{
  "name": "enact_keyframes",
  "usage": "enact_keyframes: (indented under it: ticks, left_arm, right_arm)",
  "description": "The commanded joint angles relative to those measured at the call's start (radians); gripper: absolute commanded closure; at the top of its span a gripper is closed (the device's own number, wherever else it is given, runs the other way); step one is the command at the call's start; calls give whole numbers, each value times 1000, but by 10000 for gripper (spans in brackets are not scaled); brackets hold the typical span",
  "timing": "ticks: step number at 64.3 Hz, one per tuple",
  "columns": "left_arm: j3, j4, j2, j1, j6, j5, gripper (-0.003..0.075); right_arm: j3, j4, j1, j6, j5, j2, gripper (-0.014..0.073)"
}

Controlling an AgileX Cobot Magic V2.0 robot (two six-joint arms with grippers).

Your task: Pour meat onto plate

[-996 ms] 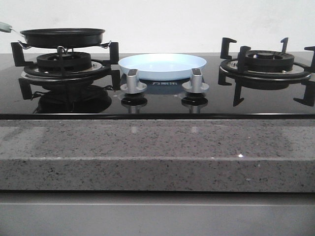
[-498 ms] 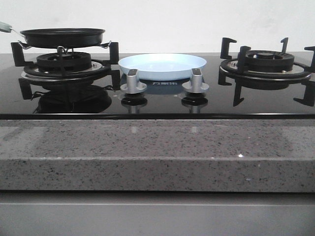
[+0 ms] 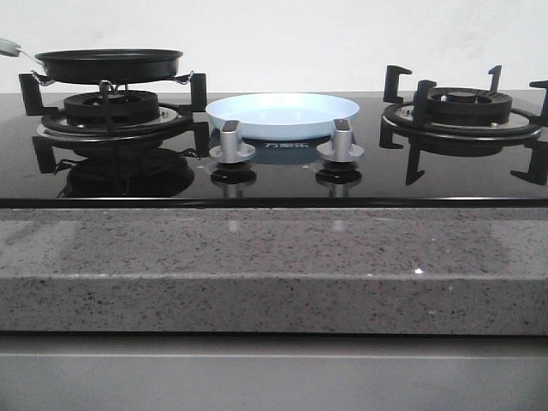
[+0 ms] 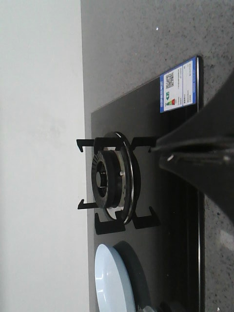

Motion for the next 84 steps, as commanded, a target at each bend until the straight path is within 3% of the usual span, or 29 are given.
enact_keyframes:
  ticks: [1,18,33,55,84]
  left_arm:
    - [6,0,-17,0,-10,-78,741]
    - [-129,-44,-13,0,-10,-32,741]
    - [-395,-44,73,0,-10,197,741]
    - [-688,-42,356,0,-2,449,741]
    - [-700,-40,525,0,-1,466,741]
  right_arm:
    - [-5,-13,1,-1,-88,-17,708]
    - [-120,13,1,-1,45,-16,708]
    - [-366,7,1,-3,279,48,708]
    - [-665,13,1,-3,506,352,708]
    - [-701,13,1,-7,538,623,708]
